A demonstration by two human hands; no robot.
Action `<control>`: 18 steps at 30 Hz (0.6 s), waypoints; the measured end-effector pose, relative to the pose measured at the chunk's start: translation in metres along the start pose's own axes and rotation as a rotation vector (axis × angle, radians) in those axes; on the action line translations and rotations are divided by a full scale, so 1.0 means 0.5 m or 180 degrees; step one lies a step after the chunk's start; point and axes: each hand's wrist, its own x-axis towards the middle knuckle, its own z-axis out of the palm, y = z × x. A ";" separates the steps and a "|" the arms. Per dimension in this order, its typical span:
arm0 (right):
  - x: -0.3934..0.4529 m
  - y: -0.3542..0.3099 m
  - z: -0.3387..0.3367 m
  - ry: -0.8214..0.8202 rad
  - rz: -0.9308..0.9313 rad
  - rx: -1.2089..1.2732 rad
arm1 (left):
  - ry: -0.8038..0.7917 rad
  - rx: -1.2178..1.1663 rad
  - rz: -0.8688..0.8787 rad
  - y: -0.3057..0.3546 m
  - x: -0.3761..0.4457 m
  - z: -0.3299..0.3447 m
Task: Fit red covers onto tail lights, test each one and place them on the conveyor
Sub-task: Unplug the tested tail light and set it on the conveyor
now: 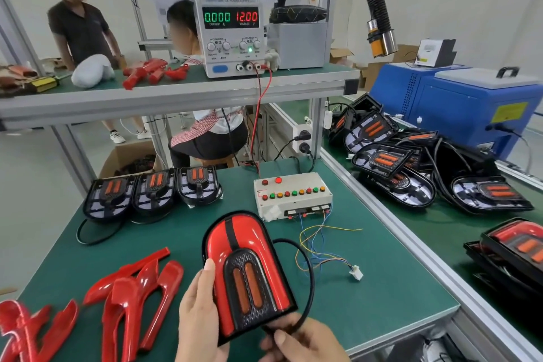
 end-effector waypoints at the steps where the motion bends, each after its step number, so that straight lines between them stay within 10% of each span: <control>1: -0.005 -0.008 -0.013 -0.0177 0.0045 -0.0058 | -0.0076 0.0036 -0.0068 0.005 0.000 -0.001; 7: 0.008 -0.074 -0.081 0.0509 0.0031 0.1139 | -0.0890 0.0664 -0.0363 0.043 0.014 -0.011; 18: -0.011 -0.201 -0.102 0.1177 -0.0214 -0.0358 | -0.2212 0.2441 -0.0044 0.093 0.012 0.064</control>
